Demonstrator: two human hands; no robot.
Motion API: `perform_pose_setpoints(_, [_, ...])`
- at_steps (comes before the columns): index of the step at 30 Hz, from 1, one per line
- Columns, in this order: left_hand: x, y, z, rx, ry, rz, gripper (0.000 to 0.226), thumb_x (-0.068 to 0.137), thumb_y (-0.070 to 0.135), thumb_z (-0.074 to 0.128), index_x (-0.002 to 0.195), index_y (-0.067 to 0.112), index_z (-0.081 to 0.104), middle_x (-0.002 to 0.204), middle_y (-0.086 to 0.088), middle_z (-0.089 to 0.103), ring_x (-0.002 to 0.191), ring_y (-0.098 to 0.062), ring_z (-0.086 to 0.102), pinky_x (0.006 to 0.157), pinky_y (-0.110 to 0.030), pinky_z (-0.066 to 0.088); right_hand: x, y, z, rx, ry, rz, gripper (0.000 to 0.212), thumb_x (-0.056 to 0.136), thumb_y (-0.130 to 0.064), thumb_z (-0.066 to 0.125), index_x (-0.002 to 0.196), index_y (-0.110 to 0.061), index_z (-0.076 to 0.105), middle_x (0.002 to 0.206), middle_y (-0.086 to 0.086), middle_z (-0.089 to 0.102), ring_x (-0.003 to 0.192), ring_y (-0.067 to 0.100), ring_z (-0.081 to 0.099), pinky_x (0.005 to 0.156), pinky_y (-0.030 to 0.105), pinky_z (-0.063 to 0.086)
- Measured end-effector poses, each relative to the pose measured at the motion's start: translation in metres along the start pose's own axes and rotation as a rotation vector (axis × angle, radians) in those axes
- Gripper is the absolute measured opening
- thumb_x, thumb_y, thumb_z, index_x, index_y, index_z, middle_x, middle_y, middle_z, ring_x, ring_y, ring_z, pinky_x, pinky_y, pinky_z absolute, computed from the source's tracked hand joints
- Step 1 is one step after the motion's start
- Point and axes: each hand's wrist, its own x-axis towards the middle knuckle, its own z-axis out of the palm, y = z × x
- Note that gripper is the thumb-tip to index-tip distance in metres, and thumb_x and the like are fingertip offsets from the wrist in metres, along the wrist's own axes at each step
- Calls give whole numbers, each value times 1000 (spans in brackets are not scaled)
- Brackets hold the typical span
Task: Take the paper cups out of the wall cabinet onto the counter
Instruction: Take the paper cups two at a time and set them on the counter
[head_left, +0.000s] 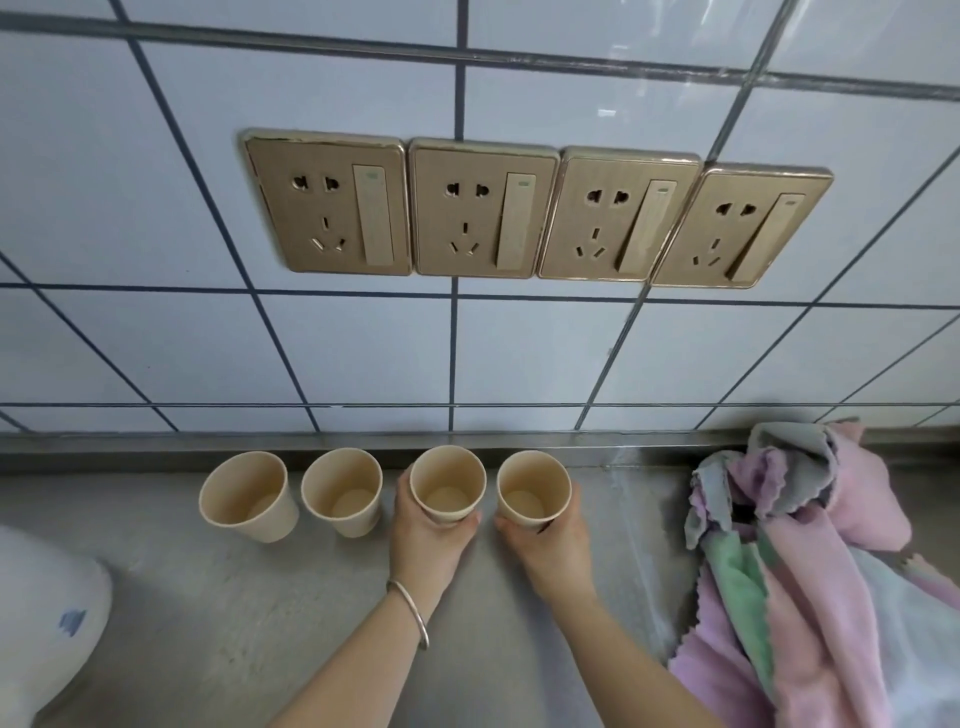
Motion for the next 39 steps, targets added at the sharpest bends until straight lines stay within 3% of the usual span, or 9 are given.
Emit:
perform_pose_setpoints(3, [0, -7, -2, 27, -31, -5, 93, 54, 1, 86, 134, 11, 39, 131, -9, 51, 116, -19, 52, 99, -28, 42, -4, 7, 0, 2, 36, -31, 75, 65, -19, 81, 129, -17, 40, 123, 3, 56, 111, 21, 56, 87, 27, 44])
perform_pose_setpoints(7, [-19, -5, -12, -10, -58, -90, 105, 58, -4, 82, 145, 13, 24, 145, -11, 33, 117, -15, 49, 101, -24, 38, -22, 16, -6, -37, 109, 32, 77, 72, -17, 74, 138, -9, 36, 130, 9, 50, 122, 23, 47, 100, 34, 41])
perform_pose_setpoints(14, [-54, 20, -38, -50, 3, -215, 88, 67, -7, 77, 141, 9, 31, 139, -17, 33, 102, -22, 50, 90, -32, 43, -67, 19, -8, -78, 195, 120, 53, 81, -10, 65, 129, -4, 45, 118, 15, 55, 112, 29, 50, 97, 38, 41])
perform_pose_setpoints(18, [-77, 31, -58, -42, -75, -188, 78, 70, -4, 75, 136, 7, 36, 135, -18, 39, 92, -22, 57, 93, -42, 49, -110, 20, -7, -46, 239, 168, 50, 81, -13, 65, 126, -5, 48, 115, 14, 57, 112, 31, 51, 97, 40, 42])
perform_pose_setpoints(23, [-123, 38, -84, -20, -402, -169, 50, 79, 2, 69, 124, 9, 50, 116, -13, 60, 86, -17, 58, 73, -15, 45, -191, 29, -5, 36, 314, 258, 49, 81, -19, 67, 125, -8, 49, 117, 11, 58, 114, 28, 51, 98, 38, 41])
perform_pose_setpoints(27, [-173, 45, -103, 53, -695, -144, 41, 82, 9, 67, 120, 12, 52, 103, -3, 59, 80, -11, 56, 58, 1, 40, -264, 37, -22, 104, 468, 342, 49, 83, -26, 64, 127, -12, 48, 120, 8, 57, 117, 25, 51, 98, 37, 42])
perform_pose_setpoints(31, [-231, 51, -100, 98, -940, -83, 37, 84, 11, 66, 118, 13, 53, 99, -1, 59, 86, -14, 56, 58, -1, 40, -336, 47, -58, 159, 639, 383, 47, 86, -30, 60, 128, -15, 46, 120, 4, 56, 113, 22, 53, 95, 36, 43])
perform_pose_setpoints(36, [-350, 66, -86, 172, -1290, 4, 30, 84, 17, 66, 110, 21, 52, 94, 6, 59, 89, -14, 58, 81, -27, 44, -447, 76, -113, 255, 896, 469, 45, 86, -32, 59, 127, -20, 45, 116, 0, 56, 107, 19, 55, 89, 36, 47])
perform_pose_setpoints(39, [-442, 79, -88, 175, -1486, 82, 25, 85, 13, 64, 107, 19, 53, 90, 6, 58, 86, -12, 57, 82, -23, 44, -529, 97, -144, 327, 1074, 516, 41, 87, -29, 59, 125, -17, 47, 113, 3, 59, 98, 17, 55, 82, 30, 43])
